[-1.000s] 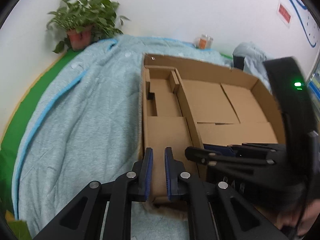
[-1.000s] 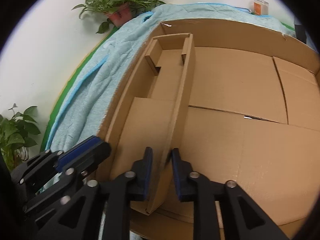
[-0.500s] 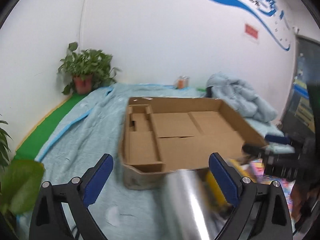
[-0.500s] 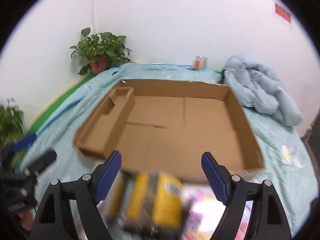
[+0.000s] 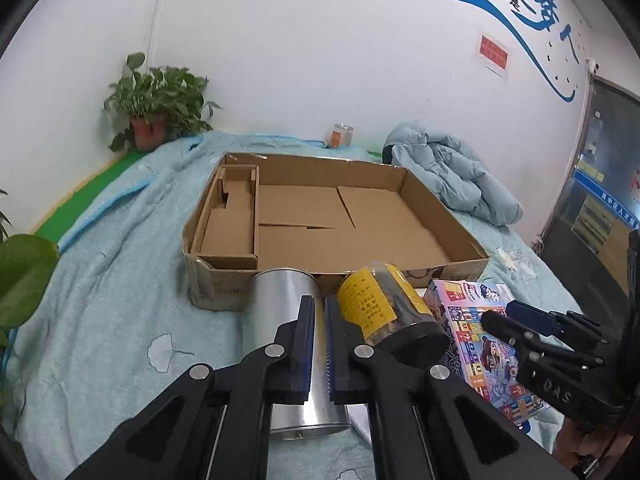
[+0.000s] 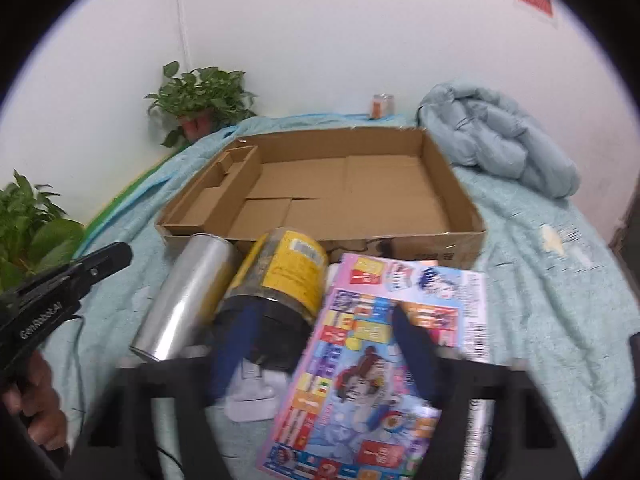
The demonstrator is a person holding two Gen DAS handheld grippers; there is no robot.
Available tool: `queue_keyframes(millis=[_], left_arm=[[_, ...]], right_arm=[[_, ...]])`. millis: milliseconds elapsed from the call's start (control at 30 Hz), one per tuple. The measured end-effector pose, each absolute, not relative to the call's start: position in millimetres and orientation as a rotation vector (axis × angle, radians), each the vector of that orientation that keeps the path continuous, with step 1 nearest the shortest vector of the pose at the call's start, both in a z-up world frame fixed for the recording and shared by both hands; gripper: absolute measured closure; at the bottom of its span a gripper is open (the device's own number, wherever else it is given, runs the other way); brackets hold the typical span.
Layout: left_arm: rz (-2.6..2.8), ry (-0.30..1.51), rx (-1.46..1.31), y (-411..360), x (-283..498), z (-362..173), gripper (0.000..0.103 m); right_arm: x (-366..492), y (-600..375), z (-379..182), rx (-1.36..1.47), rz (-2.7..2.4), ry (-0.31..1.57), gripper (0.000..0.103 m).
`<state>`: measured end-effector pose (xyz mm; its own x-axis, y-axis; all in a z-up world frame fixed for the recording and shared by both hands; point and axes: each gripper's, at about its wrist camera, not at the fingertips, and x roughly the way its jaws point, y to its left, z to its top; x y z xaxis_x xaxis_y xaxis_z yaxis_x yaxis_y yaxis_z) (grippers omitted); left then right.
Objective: Organize rigid objects
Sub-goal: 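Reach the left gripper to the silver canister and grasp it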
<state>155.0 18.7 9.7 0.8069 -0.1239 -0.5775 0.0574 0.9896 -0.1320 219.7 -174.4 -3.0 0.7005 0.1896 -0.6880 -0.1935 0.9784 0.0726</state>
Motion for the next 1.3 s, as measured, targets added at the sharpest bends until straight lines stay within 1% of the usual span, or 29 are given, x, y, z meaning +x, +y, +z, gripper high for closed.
queue_keyframes(millis=[33,67,100,133,167,200,233,267,433,767,967,1133,1300], left_arm=[[-0.078,0.609,-0.093,12.9,150.0,11.4,0.083],[-0.065,0.606,-0.088,11.6,148.9,12.6,0.035],[-0.052,0.597,-0.092,10.4,145.8,14.2,0.001],[-0.053,0.565,-0.106,11.1,142.4,15.2,0.004],[-0.062,0.562,-0.115,15.1,144.1,16.7,0.003],[-0.073,0.585,-0.12,17.7,147.9,16.0,0.003],[-0.068,0.599,-0.124,17.9,149.5,14.3,0.003],[-0.062,0.604,-0.129,21.2,149.8,14.1,0.003],[-0.074,0.635,-0.139,28.0,154.8,7.8,0.003],[-0.127,0.723,-0.187,43.9,171.0,-9.2,0.003],[-0.15,0.732,-0.185,46.3,175.9,-16.5,0.003],[-0.183,0.777,-0.232,55.1,182.8,-26.2,0.003],[-0.207,0.772,-0.216,50.9,178.8,-23.6,0.003]], right_arm=[[218.3,-174.8,-2.8,-0.015,0.206,0.762,0.068],[217.5,-176.9,-3.7,-0.006,0.225,0.763,0.068],[217.7,-179.1,-4.8,0.01,0.252,0.768,0.068],[218.4,-180.7,-6.1,0.018,0.277,0.772,0.054],[218.7,-180.8,-7.0,0.019,0.298,0.773,0.039],[216.7,-182.0,-8.2,0.022,0.312,0.766,0.011],[214.5,-182.9,-7.9,0.026,0.322,0.748,0.002],[211.8,-182.9,-7.3,0.025,0.324,0.73,0.001],[209.3,-181.4,-5.9,0.012,0.335,0.701,0.001],[211.1,-167.4,-12.6,0.034,0.421,0.736,0.001],[212.8,-159.1,-16.8,0.039,0.432,0.758,0.001],[212.2,-149.3,-18.6,0.019,0.444,0.763,0.001],[214.3,-147.5,-20.9,0.018,0.412,0.781,0.001]])
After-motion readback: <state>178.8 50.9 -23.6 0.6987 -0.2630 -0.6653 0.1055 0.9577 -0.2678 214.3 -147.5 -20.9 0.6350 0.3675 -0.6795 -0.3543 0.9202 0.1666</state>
